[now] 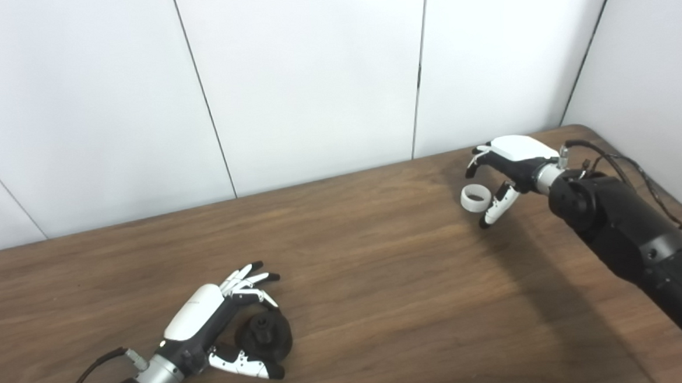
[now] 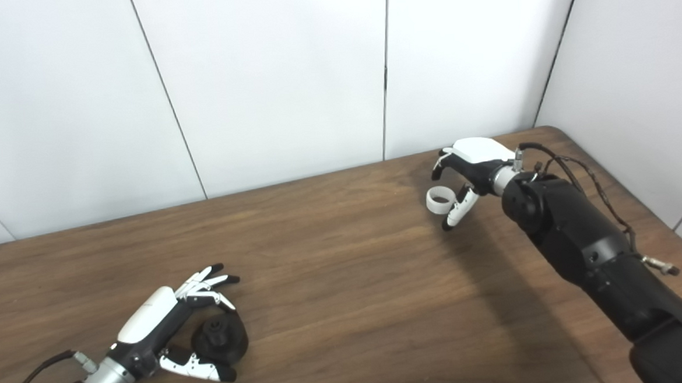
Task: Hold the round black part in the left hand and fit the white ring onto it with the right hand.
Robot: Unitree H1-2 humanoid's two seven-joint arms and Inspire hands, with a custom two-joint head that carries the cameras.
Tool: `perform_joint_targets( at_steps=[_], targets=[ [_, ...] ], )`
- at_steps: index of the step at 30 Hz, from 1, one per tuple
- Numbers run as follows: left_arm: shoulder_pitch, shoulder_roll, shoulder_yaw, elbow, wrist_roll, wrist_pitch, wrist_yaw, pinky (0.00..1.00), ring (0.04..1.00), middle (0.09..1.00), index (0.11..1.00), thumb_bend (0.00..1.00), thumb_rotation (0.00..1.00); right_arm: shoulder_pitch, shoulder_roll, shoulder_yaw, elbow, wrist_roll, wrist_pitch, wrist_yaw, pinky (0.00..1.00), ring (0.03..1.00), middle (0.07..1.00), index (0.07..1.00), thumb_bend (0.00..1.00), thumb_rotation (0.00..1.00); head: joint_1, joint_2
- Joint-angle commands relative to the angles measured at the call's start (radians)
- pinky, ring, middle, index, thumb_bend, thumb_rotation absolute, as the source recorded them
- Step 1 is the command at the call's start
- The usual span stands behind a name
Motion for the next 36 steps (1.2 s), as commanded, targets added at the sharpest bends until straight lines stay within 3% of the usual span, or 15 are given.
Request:
perform_joint_targets(
  at_steps=[1,36],
  targets=[
    [0.059,0.028,-0.031,0.039,0.034,0.016,-0.039,1.00,1.000,0.892,0.479,0.53,0.06,-0.053,-0.029,-0.010,-0.011,-0.013,-0.011,-0.018,1.00,1.000,0.946,0.725,0.90,0.26,-0.001,0.001],
    [0.074,0.033,-0.004,-0.001,0.032,0.016,-0.075,1.00,1.000,0.889,0.480,0.53,0.06,-0.041,-0.027,-0.012,0.016,-0.024,-0.059,-0.049,0.98,1.000,0.916,0.693,0.83,0.23,0.005,0.013]
  ],
)
